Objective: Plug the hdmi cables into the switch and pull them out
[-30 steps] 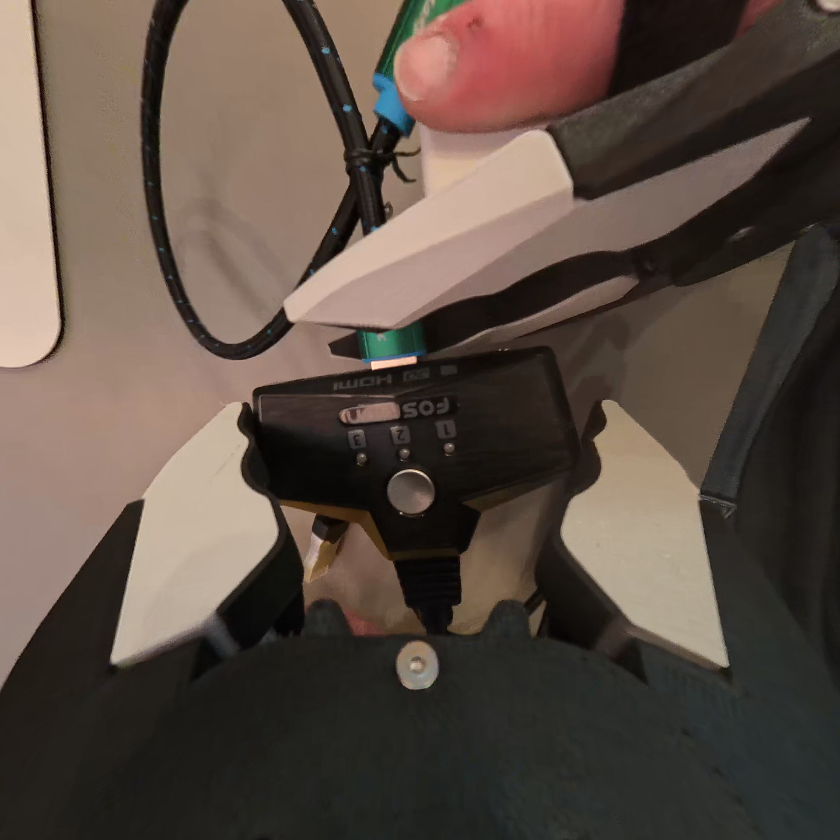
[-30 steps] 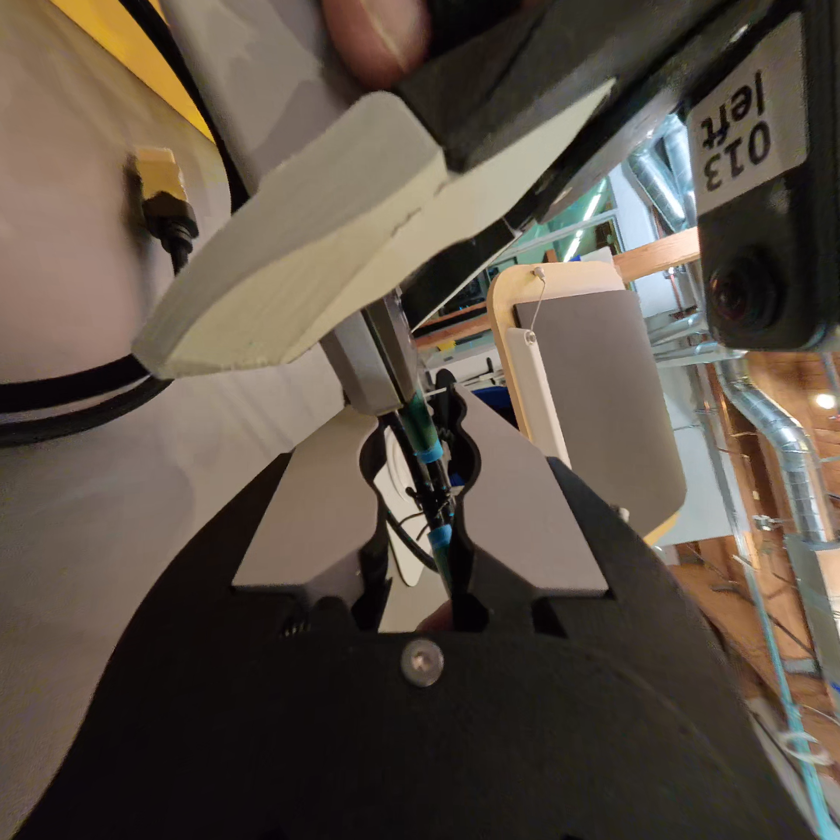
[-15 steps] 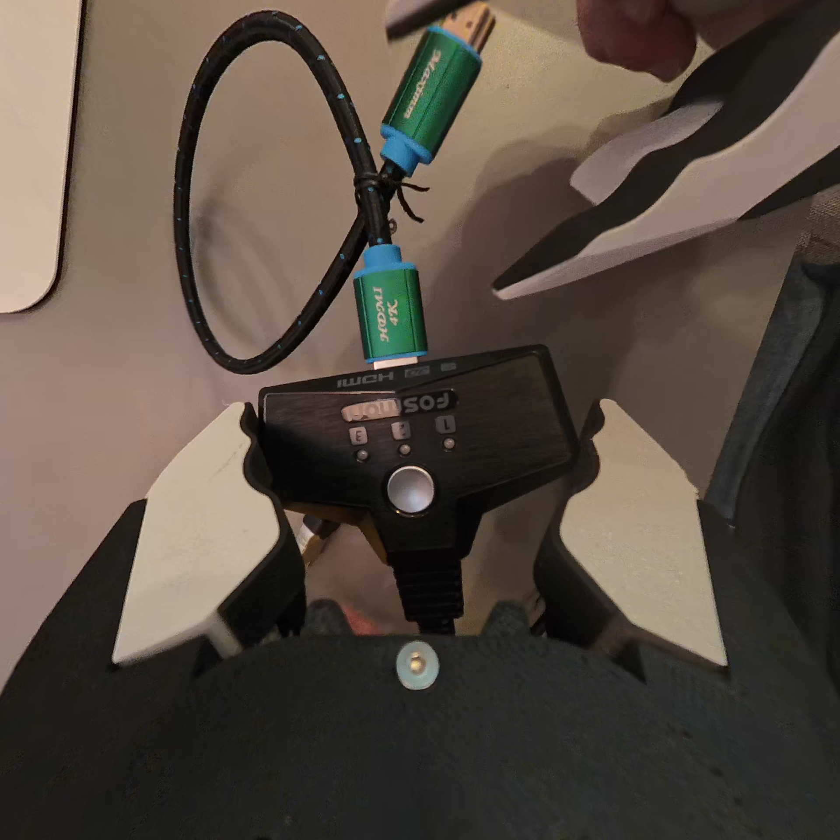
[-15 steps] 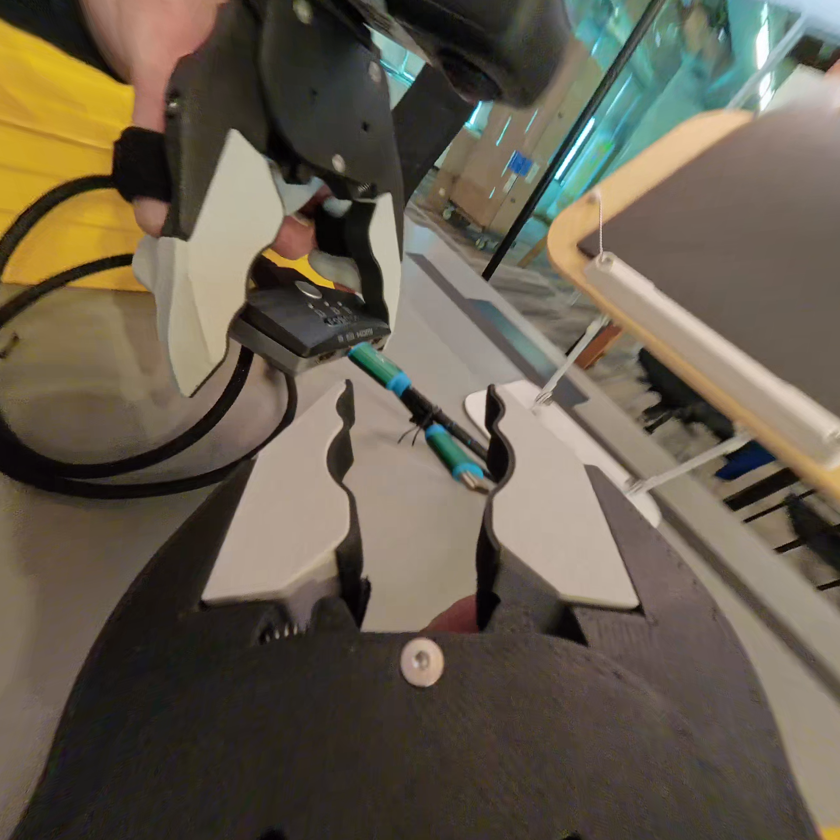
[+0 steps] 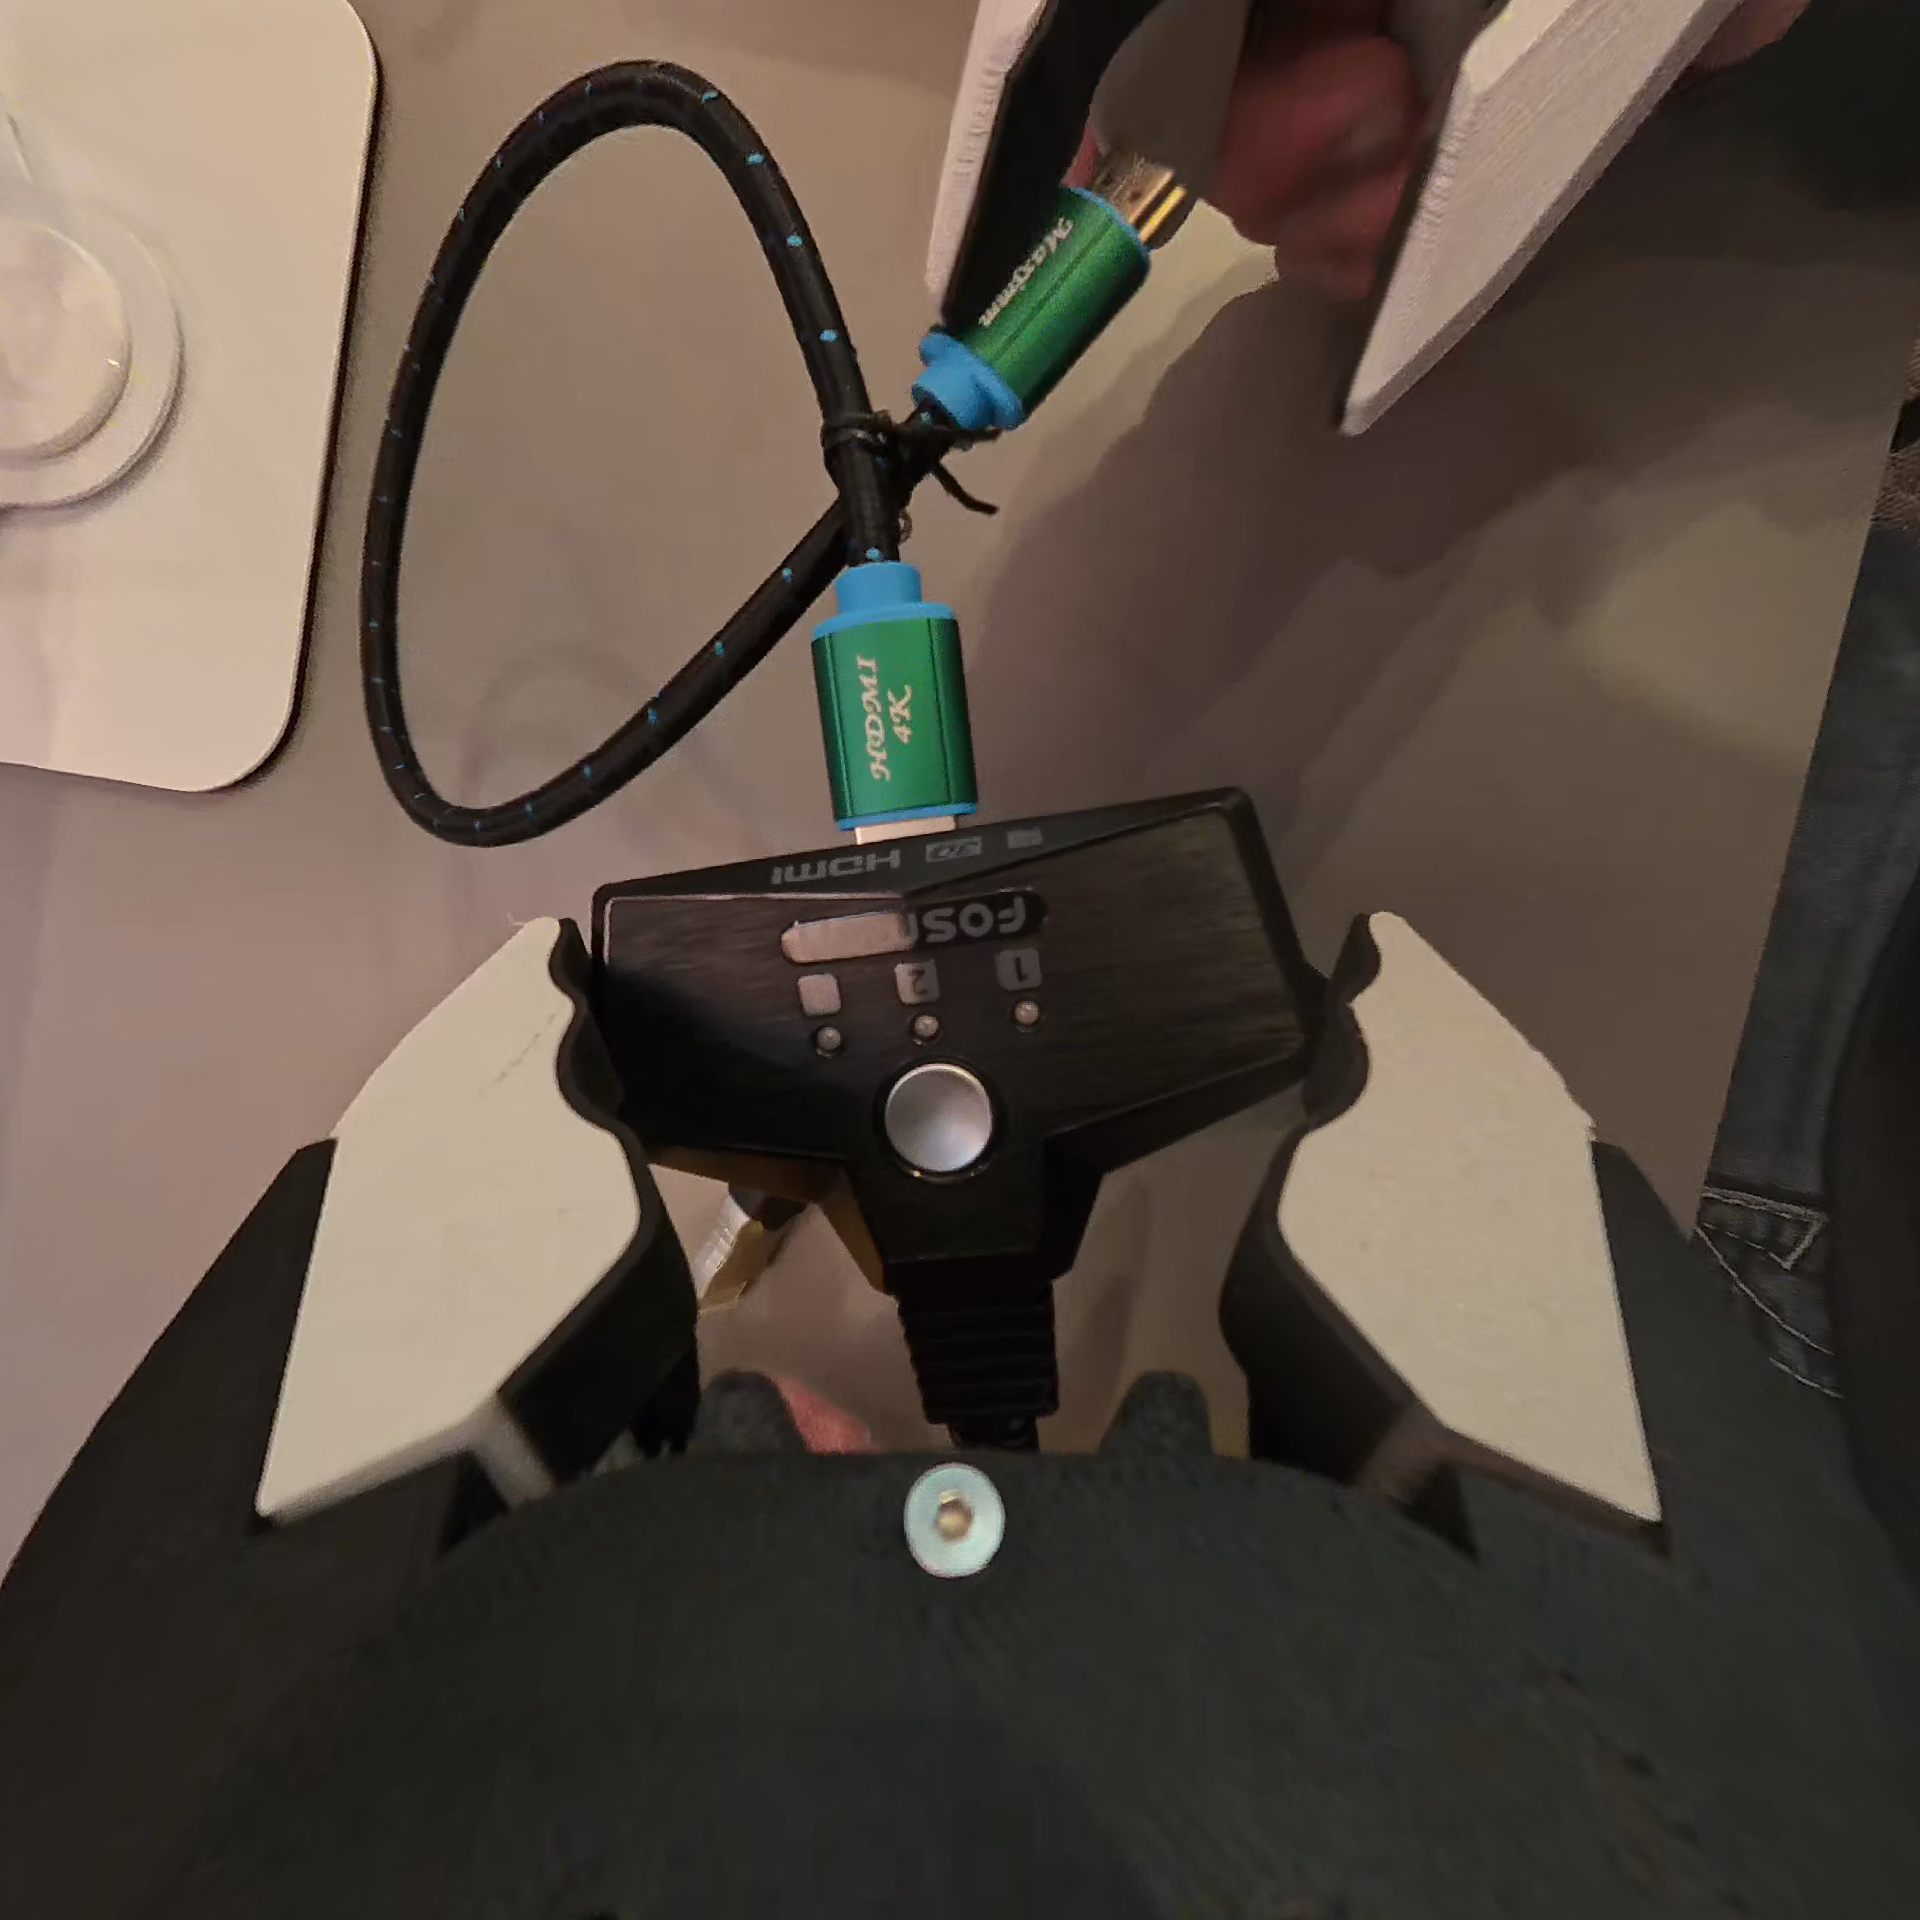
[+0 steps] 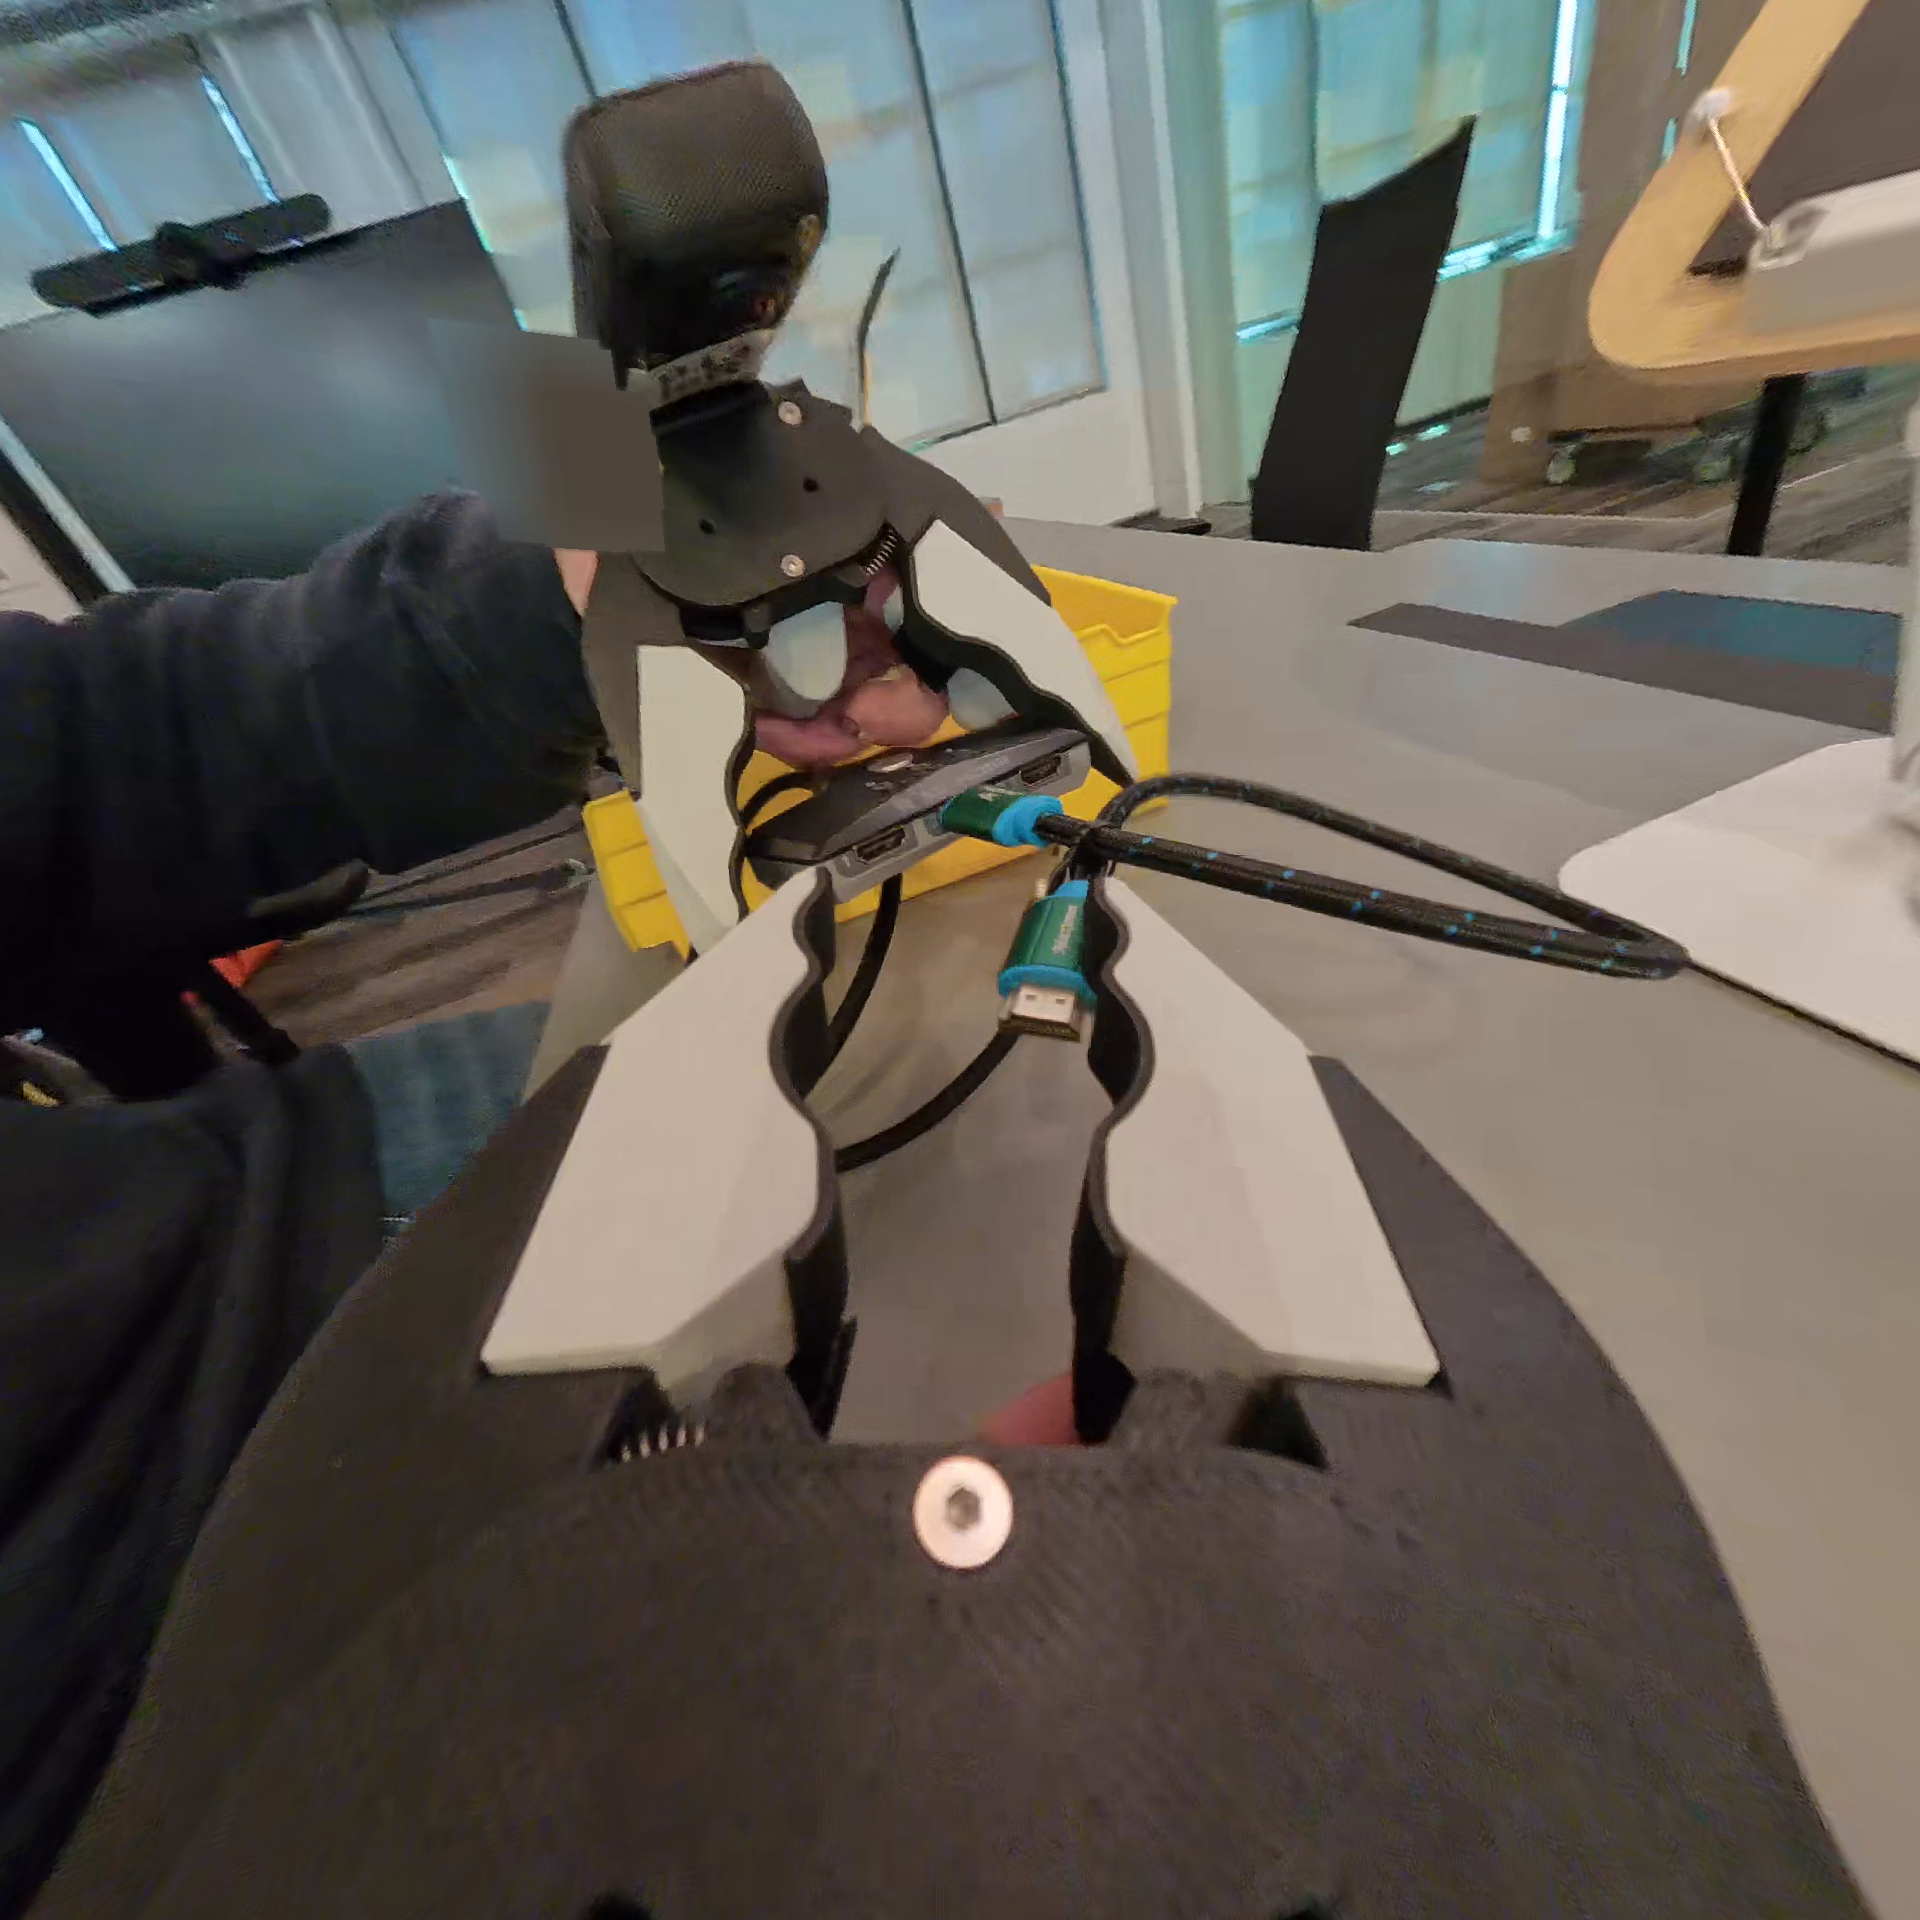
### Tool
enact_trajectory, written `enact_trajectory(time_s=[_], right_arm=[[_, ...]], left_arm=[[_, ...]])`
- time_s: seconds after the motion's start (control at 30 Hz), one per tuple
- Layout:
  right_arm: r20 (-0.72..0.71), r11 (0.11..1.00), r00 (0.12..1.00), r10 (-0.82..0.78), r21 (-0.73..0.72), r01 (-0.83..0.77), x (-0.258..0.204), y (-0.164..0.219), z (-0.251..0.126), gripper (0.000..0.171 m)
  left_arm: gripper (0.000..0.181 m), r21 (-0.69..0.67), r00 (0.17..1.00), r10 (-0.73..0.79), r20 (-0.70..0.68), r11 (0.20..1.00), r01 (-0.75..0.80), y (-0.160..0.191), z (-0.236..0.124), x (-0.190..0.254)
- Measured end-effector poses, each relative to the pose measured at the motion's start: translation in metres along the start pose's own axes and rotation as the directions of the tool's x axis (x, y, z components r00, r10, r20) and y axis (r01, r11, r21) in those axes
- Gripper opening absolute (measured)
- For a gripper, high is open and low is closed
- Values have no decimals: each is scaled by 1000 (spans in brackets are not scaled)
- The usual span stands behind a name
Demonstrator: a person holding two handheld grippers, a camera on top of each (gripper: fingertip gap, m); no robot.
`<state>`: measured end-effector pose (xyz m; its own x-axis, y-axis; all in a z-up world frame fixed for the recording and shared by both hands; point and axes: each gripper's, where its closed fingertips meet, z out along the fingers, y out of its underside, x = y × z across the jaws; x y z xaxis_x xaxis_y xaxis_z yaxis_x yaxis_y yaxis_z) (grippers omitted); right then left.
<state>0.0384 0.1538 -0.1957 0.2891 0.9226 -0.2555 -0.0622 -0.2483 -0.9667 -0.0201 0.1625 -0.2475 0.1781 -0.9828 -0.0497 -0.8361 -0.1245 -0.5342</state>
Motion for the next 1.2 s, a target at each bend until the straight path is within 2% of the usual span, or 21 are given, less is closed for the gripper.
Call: enact_trajectory(time_s=[0.07,0.17,0.27,0.4,0.47,0.57,0.67,0.9,1.03,1.07,1.1,1.2], right_arm=[[22,999,1000,-11,43,10,-4,-8,-4,36],[63,995,998,29,96,-35,-8,-17,-7,42],[86,996,996,32,76,-39,-11,-13,-5,37],[254,990,965,60,107,-89,-31,-19,-13,20],[291,985,955,56,140,-101,-34,-25,-19,19],[206,992,975,79,77,-96,-16,-12,-10,33],[206,989,976,69,111,-94,-19,-18,3,40],[206,988,978,-15,151,-17,-23,-23,25,26],[219,988,975,-18,153,-16,-23,-24,26,28],[217,992,976,-7,127,-22,-21,-20,28,38],[223,995,975,1,99,-24,-21,-16,31,41],[247,992,969,-7,120,-24,-26,-18,30,33]], left_arm=[[129,26,1000,-12,-9,1000,12,-2,-1,3],[129,66,999,-43,-18,997,44,-5,-4,2],[129,91,999,-32,-17,995,34,-6,-7,2],[129,136,998,-53,-41,989,58,-9,-10,4],[129,187,995,-78,-65,978,89,-14,-16,4],[129,251,994,-61,-92,964,83,-22,-26,6],[129,273,992,-21,-125,961,55,-30,-27,17],[129,281,981,15,-191,959,40,-37,-23,31],[129,293,974,28,-225,955,40,-38,-25,34],[129,293,973,36,-230,955,34,-39,-25,35],[129,296,972,45,-233,955,27,-40,-25,37],[129,288,968,82,-238,957,-10,-40,-23,43]])
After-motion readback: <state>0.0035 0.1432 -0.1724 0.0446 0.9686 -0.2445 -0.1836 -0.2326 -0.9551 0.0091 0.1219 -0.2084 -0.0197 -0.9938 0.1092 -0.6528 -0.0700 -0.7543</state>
